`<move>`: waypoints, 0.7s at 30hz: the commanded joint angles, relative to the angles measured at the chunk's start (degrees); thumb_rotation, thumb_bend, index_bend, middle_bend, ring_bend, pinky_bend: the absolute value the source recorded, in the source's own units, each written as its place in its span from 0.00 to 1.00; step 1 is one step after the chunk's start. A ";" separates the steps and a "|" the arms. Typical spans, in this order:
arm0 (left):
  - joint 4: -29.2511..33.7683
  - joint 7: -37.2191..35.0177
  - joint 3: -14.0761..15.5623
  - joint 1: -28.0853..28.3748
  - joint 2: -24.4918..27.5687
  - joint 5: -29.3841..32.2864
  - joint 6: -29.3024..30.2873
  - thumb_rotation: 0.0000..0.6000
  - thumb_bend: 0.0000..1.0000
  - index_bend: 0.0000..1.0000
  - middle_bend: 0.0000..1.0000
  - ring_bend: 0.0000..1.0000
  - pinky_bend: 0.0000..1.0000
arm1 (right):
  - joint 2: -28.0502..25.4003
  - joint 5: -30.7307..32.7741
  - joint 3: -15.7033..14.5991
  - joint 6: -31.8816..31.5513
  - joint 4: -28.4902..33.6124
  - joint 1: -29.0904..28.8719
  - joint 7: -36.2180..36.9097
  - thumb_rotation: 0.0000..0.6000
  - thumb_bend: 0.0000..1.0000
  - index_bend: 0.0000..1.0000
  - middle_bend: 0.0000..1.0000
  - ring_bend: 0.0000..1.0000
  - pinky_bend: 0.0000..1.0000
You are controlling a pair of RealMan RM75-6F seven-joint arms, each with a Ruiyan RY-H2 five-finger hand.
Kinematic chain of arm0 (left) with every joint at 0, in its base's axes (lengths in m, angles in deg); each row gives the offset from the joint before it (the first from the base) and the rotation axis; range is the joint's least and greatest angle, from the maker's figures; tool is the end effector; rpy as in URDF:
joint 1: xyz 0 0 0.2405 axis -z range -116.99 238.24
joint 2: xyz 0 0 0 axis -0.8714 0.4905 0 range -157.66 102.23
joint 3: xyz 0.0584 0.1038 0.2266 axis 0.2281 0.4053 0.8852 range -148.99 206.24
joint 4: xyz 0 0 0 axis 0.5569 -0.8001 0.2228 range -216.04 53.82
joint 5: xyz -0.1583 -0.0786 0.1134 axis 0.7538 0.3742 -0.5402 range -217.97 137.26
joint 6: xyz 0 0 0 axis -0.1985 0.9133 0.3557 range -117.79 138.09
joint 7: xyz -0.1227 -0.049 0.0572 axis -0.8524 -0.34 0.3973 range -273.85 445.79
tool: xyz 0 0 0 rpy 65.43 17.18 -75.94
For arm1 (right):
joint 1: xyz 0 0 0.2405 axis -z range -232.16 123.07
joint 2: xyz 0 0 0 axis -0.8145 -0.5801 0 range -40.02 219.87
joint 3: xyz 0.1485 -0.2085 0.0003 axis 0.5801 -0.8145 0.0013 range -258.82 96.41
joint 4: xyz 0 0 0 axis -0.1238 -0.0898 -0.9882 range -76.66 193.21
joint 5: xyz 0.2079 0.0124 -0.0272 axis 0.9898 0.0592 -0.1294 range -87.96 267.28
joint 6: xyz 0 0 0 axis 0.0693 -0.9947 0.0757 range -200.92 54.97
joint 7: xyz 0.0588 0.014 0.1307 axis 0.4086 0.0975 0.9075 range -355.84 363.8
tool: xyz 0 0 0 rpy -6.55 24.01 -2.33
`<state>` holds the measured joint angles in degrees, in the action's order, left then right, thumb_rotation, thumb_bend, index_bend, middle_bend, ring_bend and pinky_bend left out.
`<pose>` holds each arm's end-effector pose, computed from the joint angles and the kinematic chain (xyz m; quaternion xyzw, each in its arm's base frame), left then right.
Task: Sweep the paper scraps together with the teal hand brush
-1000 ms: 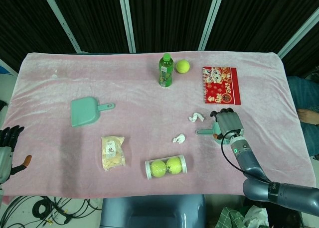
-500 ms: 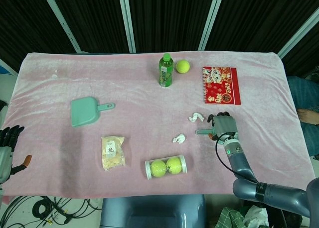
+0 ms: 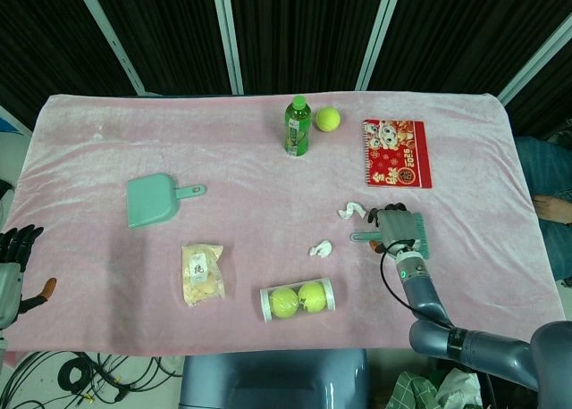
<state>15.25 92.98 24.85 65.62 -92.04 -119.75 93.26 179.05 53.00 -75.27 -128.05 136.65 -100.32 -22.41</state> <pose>-0.3117 0.1831 0.1545 -0.5767 -0.4058 -0.3494 0.6170 -0.2169 -0.3631 -0.0119 0.6753 -0.4752 0.2444 0.5084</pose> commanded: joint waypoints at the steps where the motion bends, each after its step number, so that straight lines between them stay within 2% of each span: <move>1: 0.02 0.02 0.00 0.01 0.00 0.03 -0.03 1.00 0.31 0.10 0.08 0.01 0.06 | 0.29 -0.15 0.10 0.67 -0.54 0.35 -0.15 1.00 0.21 0.42 0.41 0.22 0.16; 9: 0.13 0.33 0.04 0.09 0.04 0.22 -0.27 1.00 0.31 0.10 0.08 0.01 0.06 | 1.33 -1.58 0.66 0.95 -1.84 1.30 0.28 1.00 0.22 0.42 0.44 0.22 0.16; 21: 0.26 0.31 0.03 0.15 0.15 0.45 -0.48 1.00 0.31 0.10 0.08 0.01 0.07 | 2.58 -2.61 1.71 2.67 -4.04 1.89 0.72 1.00 0.27 0.45 0.49 0.24 0.16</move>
<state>15.52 93.29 24.88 65.77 -91.88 -119.30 92.78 181.64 50.40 -73.58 -125.46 132.65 -98.45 -21.63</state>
